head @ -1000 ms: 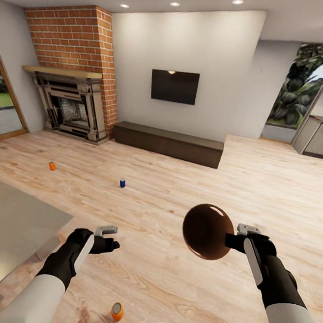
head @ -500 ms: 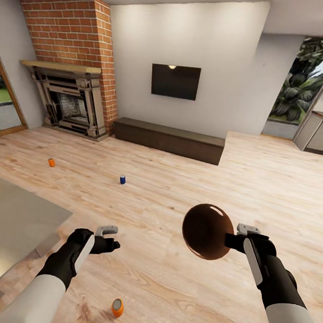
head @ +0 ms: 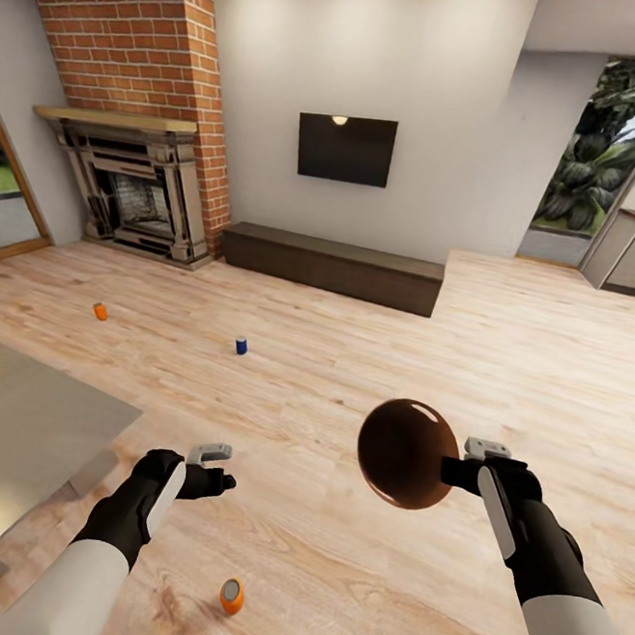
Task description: Put the three can of soda from the living room inside the tash can in the kitchen.
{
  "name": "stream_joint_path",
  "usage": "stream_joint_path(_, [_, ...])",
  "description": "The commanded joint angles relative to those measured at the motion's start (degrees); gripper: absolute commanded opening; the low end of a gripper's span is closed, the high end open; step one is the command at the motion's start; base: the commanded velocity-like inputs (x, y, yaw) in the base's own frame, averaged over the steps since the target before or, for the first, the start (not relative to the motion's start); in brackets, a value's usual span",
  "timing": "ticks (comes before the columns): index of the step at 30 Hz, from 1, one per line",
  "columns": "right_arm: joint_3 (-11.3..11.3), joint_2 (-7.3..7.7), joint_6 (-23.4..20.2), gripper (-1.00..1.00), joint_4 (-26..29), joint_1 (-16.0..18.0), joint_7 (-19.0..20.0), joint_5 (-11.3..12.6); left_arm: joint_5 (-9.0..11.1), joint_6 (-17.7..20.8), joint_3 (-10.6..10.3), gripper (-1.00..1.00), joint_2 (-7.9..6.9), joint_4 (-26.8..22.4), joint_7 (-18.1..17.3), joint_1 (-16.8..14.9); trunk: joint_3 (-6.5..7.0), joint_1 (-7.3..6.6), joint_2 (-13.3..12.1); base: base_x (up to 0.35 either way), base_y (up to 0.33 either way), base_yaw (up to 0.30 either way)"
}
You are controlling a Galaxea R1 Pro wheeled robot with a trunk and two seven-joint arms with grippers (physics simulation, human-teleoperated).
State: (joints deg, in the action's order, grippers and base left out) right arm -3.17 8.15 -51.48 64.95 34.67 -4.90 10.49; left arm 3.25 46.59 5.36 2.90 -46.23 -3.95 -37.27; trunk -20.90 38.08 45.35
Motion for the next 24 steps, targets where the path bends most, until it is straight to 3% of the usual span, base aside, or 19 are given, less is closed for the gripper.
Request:
stream_joint_path(1, [0.0, -0.03, 0.1, -1.00, 0.1, 0.1, 0.1, 0.7, 0.0, 0.0, 0.0, 1.00, 0.00, 0.0, 0.0, 0.0, -0.27, 0.22, 0.4, 0.000, 0.000, 0.000])
stream_joint_path(24, [0.2, -0.01, 0.2, -1.00, 0.0, 0.2, 0.1, 0.7, -0.1, -0.8, 0.0, 1.00, 0.00, 0.0, 0.0, 0.0, -6.47, 5.27, 9.7, 0.000, 0.000, 0.000])
